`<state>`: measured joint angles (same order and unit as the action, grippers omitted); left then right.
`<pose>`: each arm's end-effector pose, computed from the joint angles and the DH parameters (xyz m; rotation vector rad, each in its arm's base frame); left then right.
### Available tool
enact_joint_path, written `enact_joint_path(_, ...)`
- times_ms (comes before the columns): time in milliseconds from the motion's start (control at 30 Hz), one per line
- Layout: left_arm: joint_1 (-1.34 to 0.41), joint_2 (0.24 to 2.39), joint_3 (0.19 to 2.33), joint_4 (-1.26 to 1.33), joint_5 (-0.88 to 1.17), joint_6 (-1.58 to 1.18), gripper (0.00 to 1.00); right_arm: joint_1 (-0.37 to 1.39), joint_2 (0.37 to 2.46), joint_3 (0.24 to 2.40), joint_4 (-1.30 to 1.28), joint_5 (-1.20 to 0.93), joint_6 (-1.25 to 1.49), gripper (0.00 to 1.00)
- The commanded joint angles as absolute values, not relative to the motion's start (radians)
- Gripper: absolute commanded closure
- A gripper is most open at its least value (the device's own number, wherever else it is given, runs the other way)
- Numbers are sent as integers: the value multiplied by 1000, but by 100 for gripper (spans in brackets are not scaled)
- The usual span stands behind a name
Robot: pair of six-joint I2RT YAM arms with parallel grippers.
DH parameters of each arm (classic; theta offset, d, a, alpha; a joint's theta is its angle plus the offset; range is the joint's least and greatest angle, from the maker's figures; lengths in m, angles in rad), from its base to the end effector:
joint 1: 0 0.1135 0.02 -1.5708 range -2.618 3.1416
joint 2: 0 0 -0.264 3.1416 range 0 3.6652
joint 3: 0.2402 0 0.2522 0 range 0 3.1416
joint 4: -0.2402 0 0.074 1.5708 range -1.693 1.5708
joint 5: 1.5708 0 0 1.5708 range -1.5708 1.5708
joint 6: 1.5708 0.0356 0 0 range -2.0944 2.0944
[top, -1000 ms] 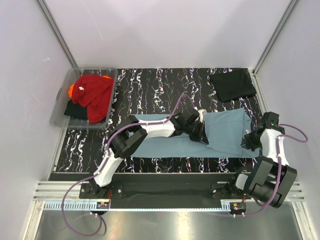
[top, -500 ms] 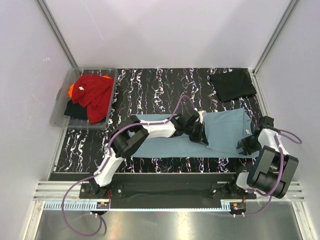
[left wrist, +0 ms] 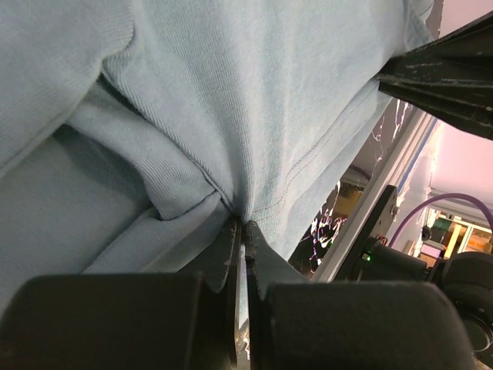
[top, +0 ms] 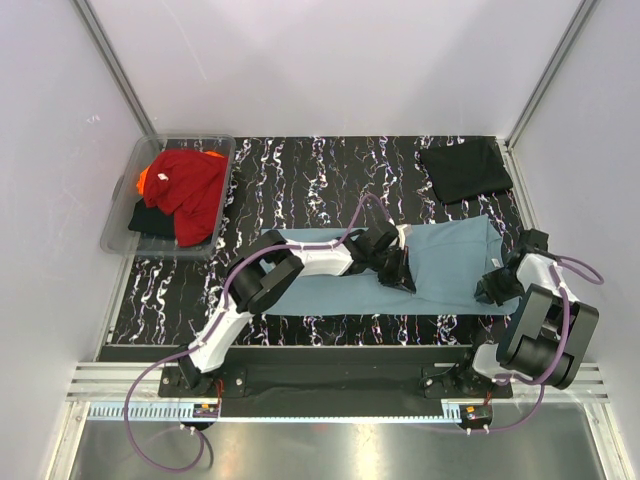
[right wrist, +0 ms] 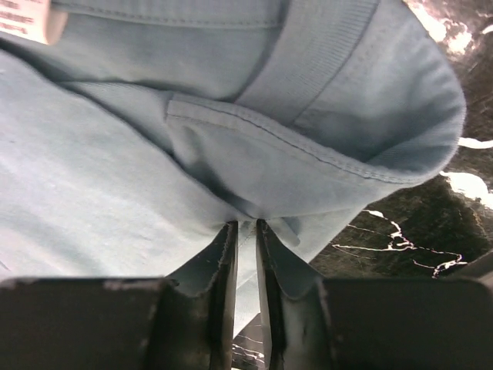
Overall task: Fold and stack the t-shirts
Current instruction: Fold the tshirt
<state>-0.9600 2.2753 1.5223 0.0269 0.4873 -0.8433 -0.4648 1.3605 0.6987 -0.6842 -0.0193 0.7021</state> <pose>0.2671 -0.4106 0.1209 0.4512 2.6350 -1.3462 0.1965 -0.0977 0.1616 1.6060 2.4386 0.0670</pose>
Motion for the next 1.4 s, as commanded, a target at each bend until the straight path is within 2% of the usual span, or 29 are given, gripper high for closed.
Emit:
enact_joint_path(0,-956,2299,1546,64,494,-839,100,-465,1364,735,-676,-34,681,78)
enact_joint_path(200,-957,2296,1531,106,509,-865,100,-465,1376,726,-657,-54,703,89)
enact_joint_path(267,-956,2296,1534,107,511,-864,100,-465,1371,735,-658,-49,703,99)
enact_joint_path(900,-956,2238,1603,12,526,-856,100,-465,1135,796,-775,35,660,100)
enact_joint_path(967,-957,2241,1603,8,531,-850,100,-465,1161,801,-740,13,632,85)
enact_joint_path(1000,-957,2241,1600,8,531,-848,100,-465,1214,827,-735,6,618,82)
enact_joint_path(1167,-953,2264,1601,8,520,-845,100,-465,1376,877,-736,-136,535,76)
enact_joint_path(1233,-948,2278,1603,8,522,-851,100,-465,1384,847,-738,-117,552,75)
enact_joint_path(1367,-939,2290,1598,18,522,-859,100,-465,1374,790,-738,-65,589,65)
